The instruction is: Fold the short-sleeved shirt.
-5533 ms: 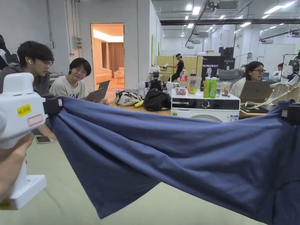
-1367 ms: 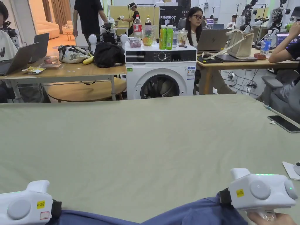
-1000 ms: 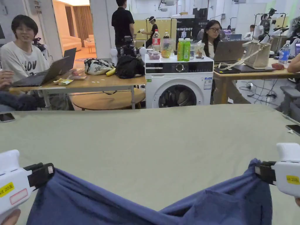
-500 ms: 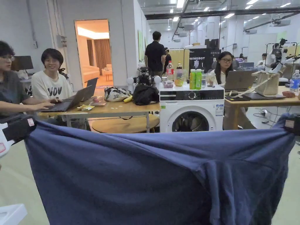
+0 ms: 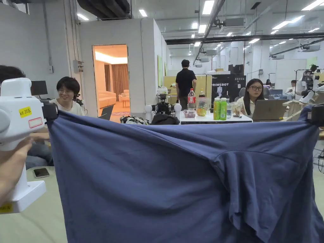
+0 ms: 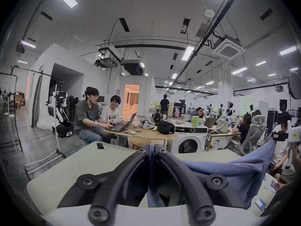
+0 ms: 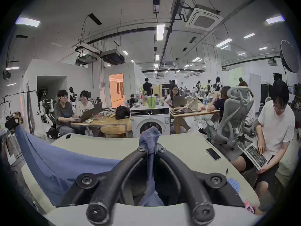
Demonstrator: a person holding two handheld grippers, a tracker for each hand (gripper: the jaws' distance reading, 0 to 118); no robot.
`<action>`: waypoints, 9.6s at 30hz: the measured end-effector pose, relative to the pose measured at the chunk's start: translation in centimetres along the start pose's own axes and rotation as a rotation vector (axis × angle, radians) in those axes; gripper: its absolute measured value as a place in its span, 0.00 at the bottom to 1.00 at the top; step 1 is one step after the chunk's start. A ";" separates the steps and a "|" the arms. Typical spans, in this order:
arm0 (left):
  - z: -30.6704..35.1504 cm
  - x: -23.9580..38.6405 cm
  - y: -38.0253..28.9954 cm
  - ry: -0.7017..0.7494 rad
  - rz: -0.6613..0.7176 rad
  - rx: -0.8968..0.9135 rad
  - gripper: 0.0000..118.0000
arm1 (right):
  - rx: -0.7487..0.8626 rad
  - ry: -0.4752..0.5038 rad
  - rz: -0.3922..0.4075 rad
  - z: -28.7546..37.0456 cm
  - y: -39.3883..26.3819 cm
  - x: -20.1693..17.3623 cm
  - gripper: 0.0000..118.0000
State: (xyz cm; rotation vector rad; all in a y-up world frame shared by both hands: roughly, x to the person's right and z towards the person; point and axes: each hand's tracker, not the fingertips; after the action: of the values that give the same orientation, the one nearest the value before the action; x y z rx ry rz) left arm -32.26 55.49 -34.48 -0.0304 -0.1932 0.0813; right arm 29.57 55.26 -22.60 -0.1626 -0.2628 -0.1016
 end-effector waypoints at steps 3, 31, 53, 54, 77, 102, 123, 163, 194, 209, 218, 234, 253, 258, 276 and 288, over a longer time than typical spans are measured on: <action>-2.6 0.2 0.2 0.014 -0.002 -0.007 0.00 | 0.005 -0.009 -0.003 -2.8 1.3 -0.5 0.02; -7.9 0.7 -10.9 -0.030 0.041 -0.199 0.00 | -0.163 0.013 0.020 -12.5 -6.9 -1.4 0.02; 23.5 -5.6 -35.7 -0.128 0.212 -0.579 0.00 | -0.588 0.050 -0.133 14.7 -34.0 6.2 0.02; 23.5 -5.8 -36.3 -0.119 0.223 -0.600 0.00 | -0.582 0.039 -0.137 14.9 -34.8 6.2 0.02; 19.9 7.3 -27.6 -0.278 -0.064 -0.263 0.67 | -0.209 0.173 -0.017 16.4 -32.3 -3.5 0.52; 24.1 -2.3 -31.5 -0.176 0.071 -0.456 0.08 | -0.292 0.205 -0.013 18.2 -35.2 -3.4 0.00; -5.4 2.9 -32.3 -0.174 0.093 -0.603 0.66 | -0.381 0.185 -0.078 16.9 -35.7 -0.9 0.00; -19.6 7.2 -38.2 0.022 -0.119 -0.946 0.00 | -0.849 -0.069 0.028 -17.7 -33.6 4.4 0.00; -8.0 4.1 6.4 0.014 -0.158 -0.014 0.00 | 0.021 -0.044 0.114 -8.7 9.7 -5.0 0.00; -14.4 5.2 8.0 0.065 -0.174 0.026 0.00 | 0.111 -0.072 0.103 -12.5 16.2 -6.1 0.00; -15.1 4.6 -1.0 0.026 -0.110 -0.089 0.00 | -0.008 -0.038 0.094 -14.4 8.1 -5.0 0.00; 5.7 1.0 -20.6 -0.140 -0.009 -0.315 0.00 | -0.261 0.066 0.039 5.1 -19.0 0.9 0.00; 18.3 -2.9 -38.1 -0.122 0.138 -0.638 0.77 | -0.545 0.043 0.030 16.8 -39.1 3.3 0.47; 18.2 0.1 -34.1 -0.188 0.123 -0.492 0.86 | -0.380 0.090 -0.086 16.7 -37.3 2.0 0.52; 18.5 10.8 -28.4 -0.299 -0.021 -0.254 0.00 | -0.213 0.141 0.047 14.7 -34.0 -7.6 0.00; 19.7 2.3 -30.4 -0.182 0.051 -0.376 0.00 | -0.243 0.167 0.058 15.7 -34.3 -6.4 0.00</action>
State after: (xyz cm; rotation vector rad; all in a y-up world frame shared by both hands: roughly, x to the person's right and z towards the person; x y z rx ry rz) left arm -31.49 25.88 -13.58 -0.4038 -0.3878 0.0982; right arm 15.34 24.83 -4.31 -0.4007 -0.0778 -0.0884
